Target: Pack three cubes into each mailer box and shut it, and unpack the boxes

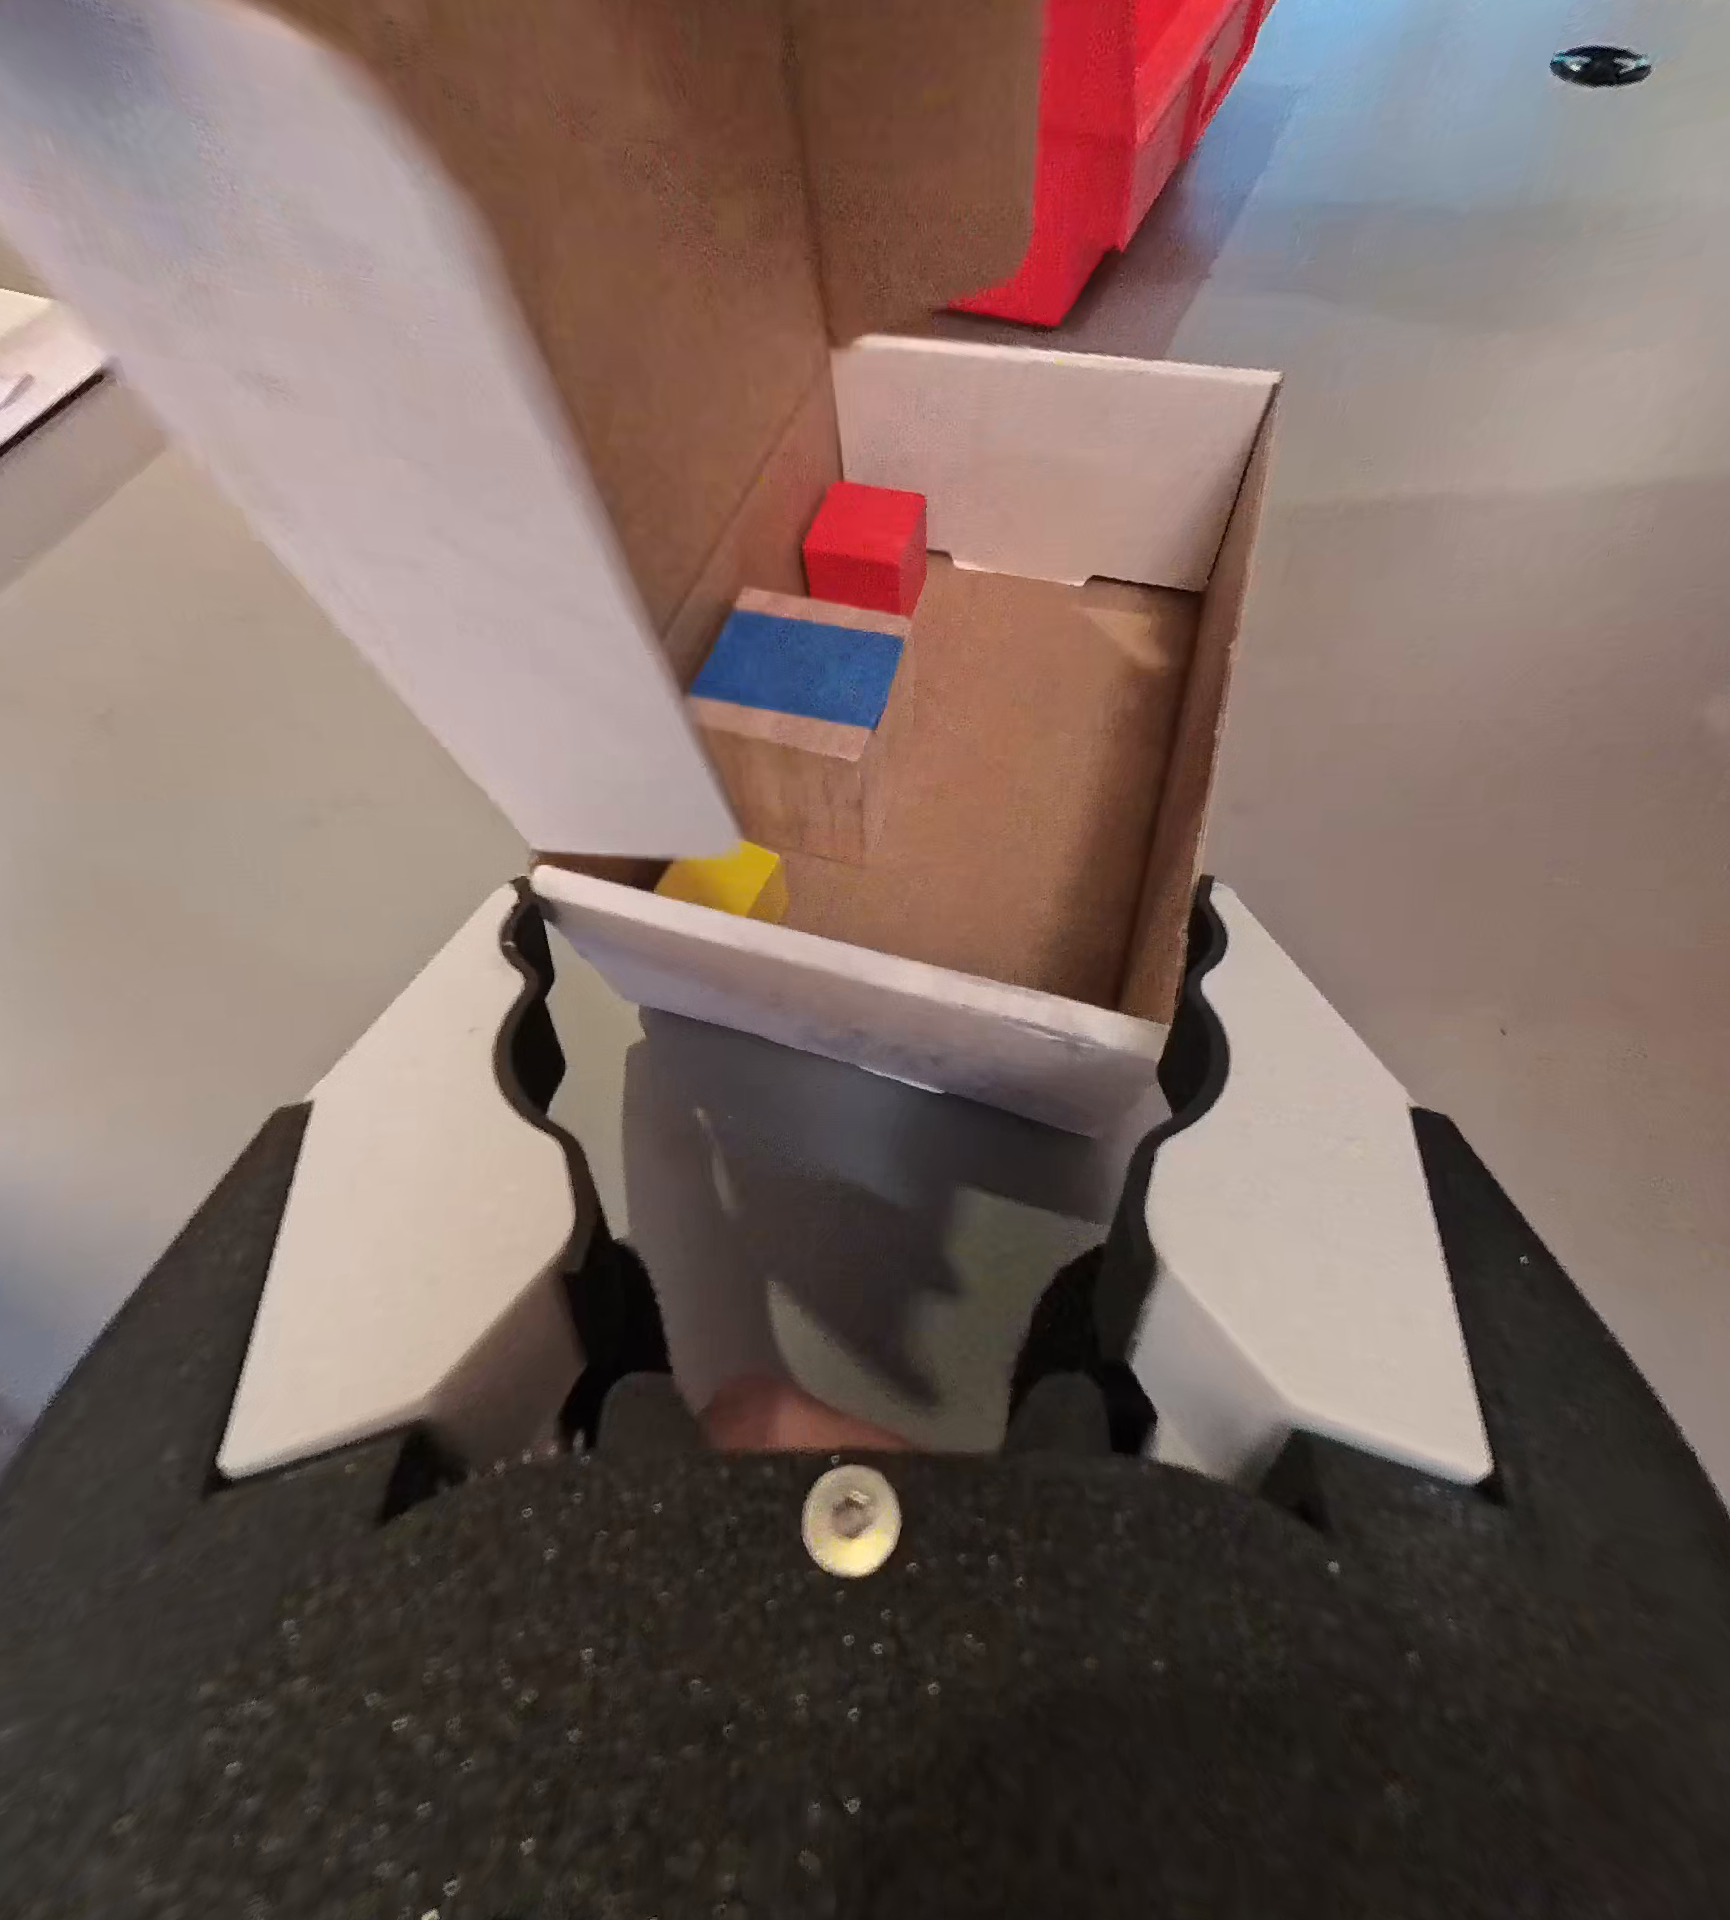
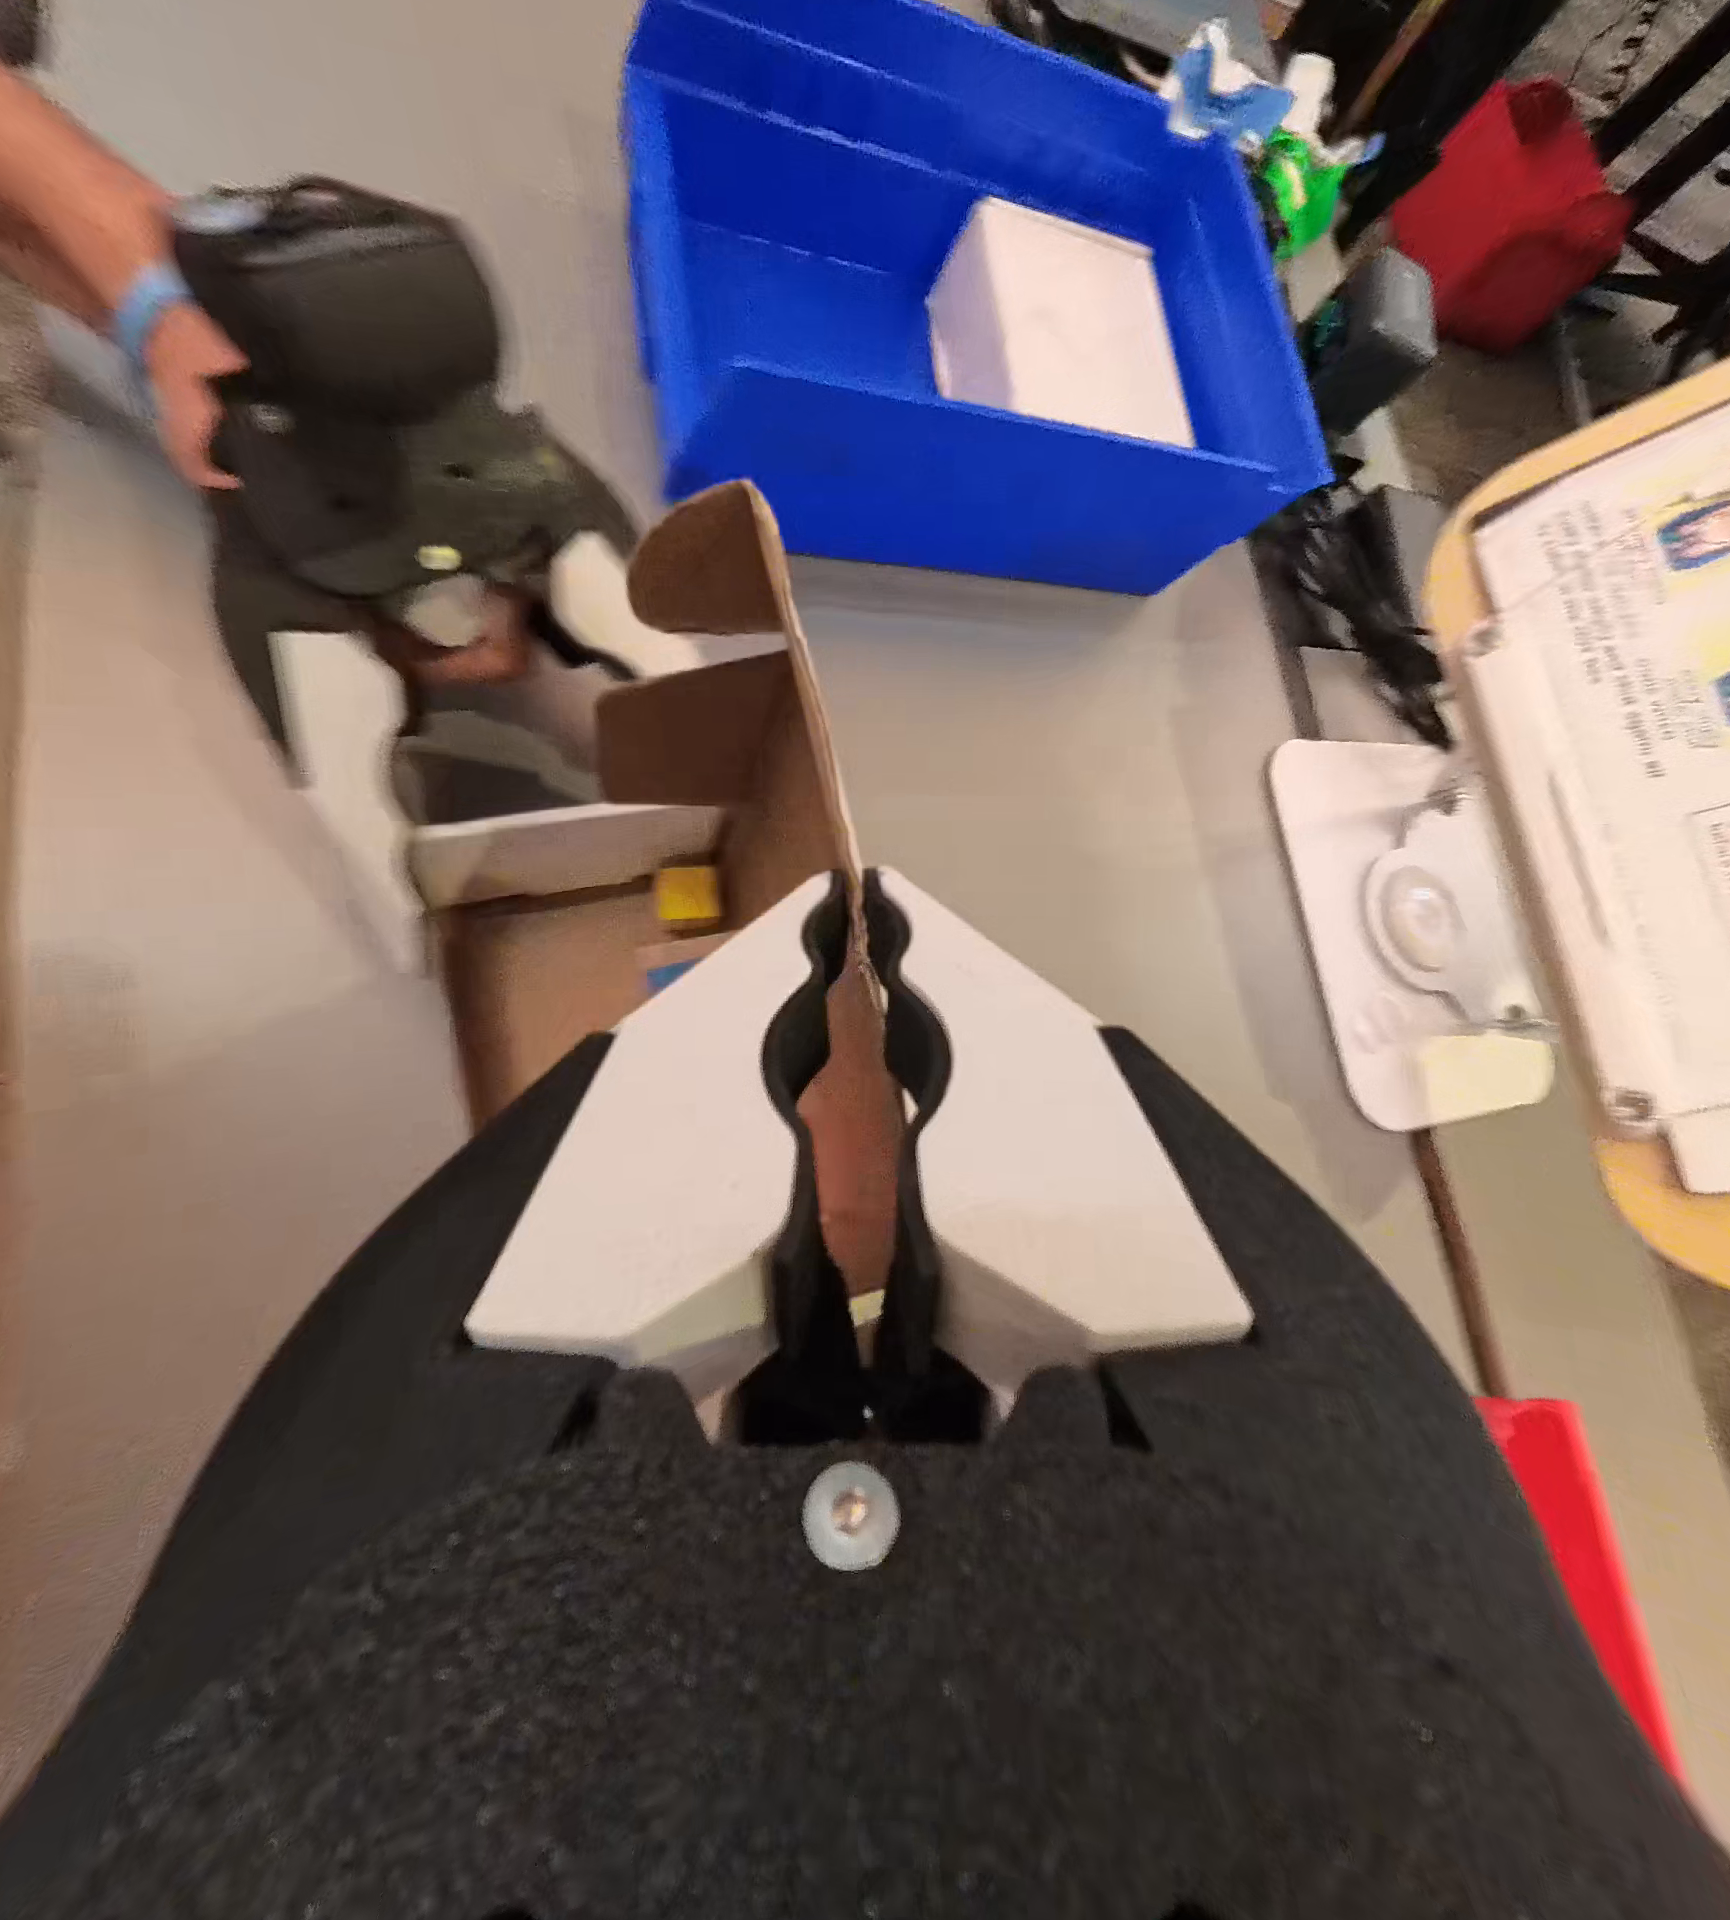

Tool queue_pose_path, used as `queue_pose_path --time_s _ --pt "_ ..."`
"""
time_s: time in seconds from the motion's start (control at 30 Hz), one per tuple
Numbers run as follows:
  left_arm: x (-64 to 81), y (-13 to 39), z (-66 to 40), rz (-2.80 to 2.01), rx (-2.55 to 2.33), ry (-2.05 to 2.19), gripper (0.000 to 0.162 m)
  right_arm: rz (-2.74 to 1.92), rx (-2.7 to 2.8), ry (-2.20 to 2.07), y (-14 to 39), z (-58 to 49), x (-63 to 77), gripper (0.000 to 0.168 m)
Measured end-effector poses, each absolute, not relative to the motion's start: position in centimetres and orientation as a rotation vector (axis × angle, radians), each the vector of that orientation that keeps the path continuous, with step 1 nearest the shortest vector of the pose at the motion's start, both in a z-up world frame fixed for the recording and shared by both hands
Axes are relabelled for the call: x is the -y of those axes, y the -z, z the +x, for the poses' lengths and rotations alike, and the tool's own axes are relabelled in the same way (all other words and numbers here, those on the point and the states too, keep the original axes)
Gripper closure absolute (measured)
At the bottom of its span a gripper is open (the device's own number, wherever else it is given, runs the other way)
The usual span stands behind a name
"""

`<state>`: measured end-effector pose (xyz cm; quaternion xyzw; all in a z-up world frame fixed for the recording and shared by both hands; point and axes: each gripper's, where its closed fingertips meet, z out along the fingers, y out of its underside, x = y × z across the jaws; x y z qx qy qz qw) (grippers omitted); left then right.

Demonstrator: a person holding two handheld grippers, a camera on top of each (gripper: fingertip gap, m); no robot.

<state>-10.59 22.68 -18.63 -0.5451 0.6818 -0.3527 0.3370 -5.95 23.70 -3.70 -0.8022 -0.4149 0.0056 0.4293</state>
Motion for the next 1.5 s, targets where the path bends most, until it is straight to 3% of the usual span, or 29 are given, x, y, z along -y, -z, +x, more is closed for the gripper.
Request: queue_pose_path --time_s 0.03,0.23,0.43,0.6,0.7,0.77,0.87,0.93,1.13,1.5 --pt "-22.7 18.6 -10.5 -1.422 -1.778 0.921 0.045 -2.013 1.032 0.039 3.8 -5.0 -25.3 0.167" --pt "-22.7 18.7 -10.7 -1.437 -1.761 0.91 0.049 -2.245 1.19 0.239 11.4 -0.8 -32.8 0.167" --pt "-22.7 18.7 -10.8 -1.468 -1.725 0.89 0.051 -2.553 1.221 0.116 18.3 -0.5 -33.8 0.162" --pt "-22.9 18.7 -10.4 -1.547 -1.635 0.842 0.051 -2.514 1.018 0.003 15.2 -1.1 -35.2 0.161" --pt "-23.2 18.7 -9.7 -1.623 -1.558 0.805 0.051 -2.431 0.785 -0.019 10.2 -0.8 -35.6 0.129" --pt "-23.3 18.7 -9.3 -1.654 -1.515 0.771 0.051 -2.343 0.628 -0.017 6.0 -0.3 -34.8 0.117" --pt "-23.7 18.7 -8.6 -1.704 -1.421 0.726 0.051 -2.129 0.346 -0.014 -0.4 0.9 -32.1 0.115" --pt "-23.9 18.7 -8.3 -1.747 -1.36 0.687 0.051 -2.069 0.211 -0.056 -1.8 1.1 -29.2 0.115" --pt "-24.8 18.7 -7.2 -1.767 -1.322 0.659 0.05 -2.185 0.115 0.046 3.8 2.5 -24.6 0.101" --pt "-25.7 18.7 -6.4 -1.767 -1.307 0.647 0.051 -2.367 0.004 -0.153 12.1 -1.9 -26.5 0.098"
